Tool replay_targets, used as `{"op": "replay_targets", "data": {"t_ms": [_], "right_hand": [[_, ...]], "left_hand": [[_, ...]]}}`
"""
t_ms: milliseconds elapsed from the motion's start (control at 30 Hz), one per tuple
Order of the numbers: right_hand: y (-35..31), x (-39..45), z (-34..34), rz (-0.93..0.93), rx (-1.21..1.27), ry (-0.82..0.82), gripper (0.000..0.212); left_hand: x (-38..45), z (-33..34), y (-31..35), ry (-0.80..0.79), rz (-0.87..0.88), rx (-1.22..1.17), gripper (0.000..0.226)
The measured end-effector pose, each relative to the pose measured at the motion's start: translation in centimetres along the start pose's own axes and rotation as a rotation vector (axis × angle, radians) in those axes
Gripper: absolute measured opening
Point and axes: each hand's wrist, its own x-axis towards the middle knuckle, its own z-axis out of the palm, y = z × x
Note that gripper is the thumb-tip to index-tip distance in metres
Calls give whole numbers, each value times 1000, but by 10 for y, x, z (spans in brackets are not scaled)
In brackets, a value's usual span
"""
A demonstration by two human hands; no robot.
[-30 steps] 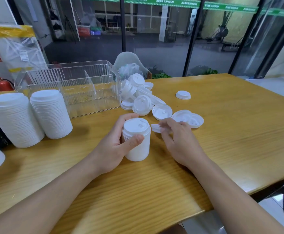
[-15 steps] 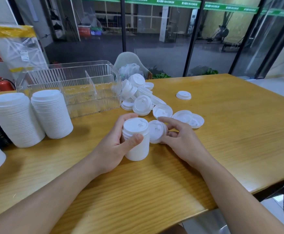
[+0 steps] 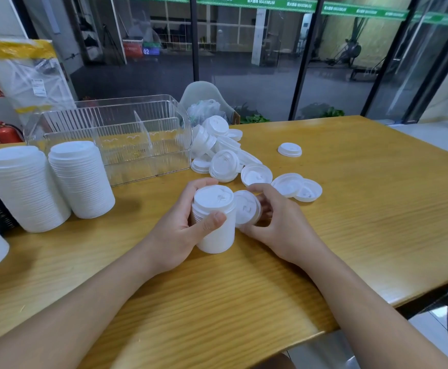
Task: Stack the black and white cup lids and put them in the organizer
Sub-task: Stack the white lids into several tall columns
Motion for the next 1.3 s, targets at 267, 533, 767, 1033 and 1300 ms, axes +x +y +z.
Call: {"op": "replay_targets", "data": {"t_ms": [267, 533, 767, 1033, 1300], "right_hand": [[-4, 1, -5, -15, 8, 195, 54], [-34, -1, 1, -106, 446, 40, 29], [-32, -2, 13, -243, 200, 23, 36], [-32, -4, 13, -242, 226, 86, 41], [-28, -2, 11, -209, 251, 13, 52]], "left_hand": [[-2, -1, -2, -2, -39, 0, 68], [0, 4, -1, 7, -63, -77, 68], [-1, 14, -1, 3, -58, -110, 60], [1, 18, 0, 50, -66, -125, 68], [0, 15, 2, 39, -69, -89, 67]]}}
